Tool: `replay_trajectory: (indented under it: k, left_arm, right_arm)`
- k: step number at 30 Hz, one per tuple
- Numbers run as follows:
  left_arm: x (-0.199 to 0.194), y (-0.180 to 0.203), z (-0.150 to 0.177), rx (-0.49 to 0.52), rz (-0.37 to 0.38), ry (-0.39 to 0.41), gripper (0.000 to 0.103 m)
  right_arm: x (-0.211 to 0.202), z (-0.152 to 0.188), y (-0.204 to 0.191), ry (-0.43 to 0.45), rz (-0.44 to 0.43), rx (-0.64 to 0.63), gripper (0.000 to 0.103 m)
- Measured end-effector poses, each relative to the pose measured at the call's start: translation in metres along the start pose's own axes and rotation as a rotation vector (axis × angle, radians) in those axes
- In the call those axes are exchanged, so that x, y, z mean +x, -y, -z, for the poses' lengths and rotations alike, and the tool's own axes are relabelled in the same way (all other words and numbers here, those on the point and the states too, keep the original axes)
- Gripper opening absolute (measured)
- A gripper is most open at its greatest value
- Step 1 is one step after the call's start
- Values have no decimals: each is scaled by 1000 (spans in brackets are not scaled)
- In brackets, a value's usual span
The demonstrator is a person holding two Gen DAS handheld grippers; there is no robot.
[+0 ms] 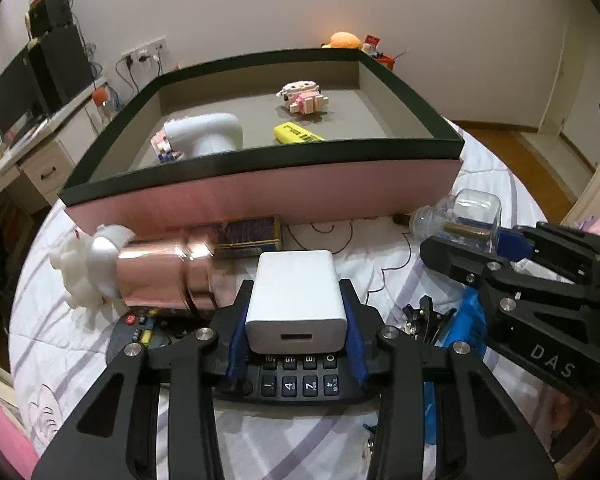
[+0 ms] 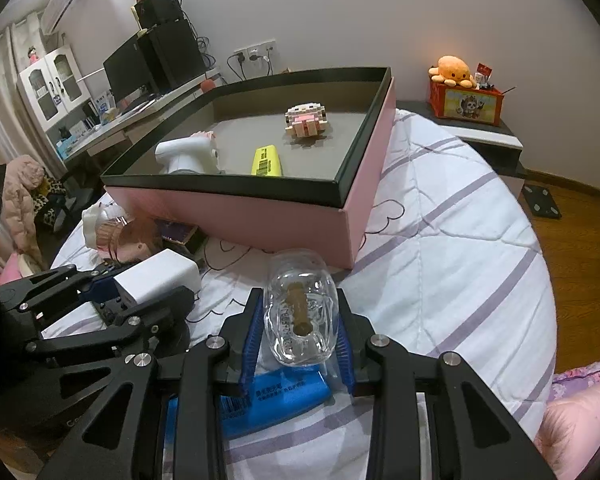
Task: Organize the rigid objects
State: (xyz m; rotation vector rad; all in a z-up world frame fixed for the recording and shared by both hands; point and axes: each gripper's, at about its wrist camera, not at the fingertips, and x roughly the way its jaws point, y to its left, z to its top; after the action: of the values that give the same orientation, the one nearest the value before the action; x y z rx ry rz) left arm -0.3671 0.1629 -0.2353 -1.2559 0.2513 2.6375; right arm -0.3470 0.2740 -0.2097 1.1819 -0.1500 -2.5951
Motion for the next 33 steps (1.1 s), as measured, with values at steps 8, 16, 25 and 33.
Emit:
replay_trajectory:
  k: [8,16,25,33]
  left_arm:
    - [-25,-2,0,9,18,36,41]
    - [-68,-16,0,3,18,112,41]
    - [-77,-40,23,-16,8,93,41]
    - [-70,-44,22,-24,36,85,41]
  right_arm:
    - [-27,-7,-9,54,18,-16,32]
    - [-44,-13,-28,61,23,-55,28]
    - [-34,12,-20,45,121,-45,53]
    - [-2,-4,-14,15,96,-45,65]
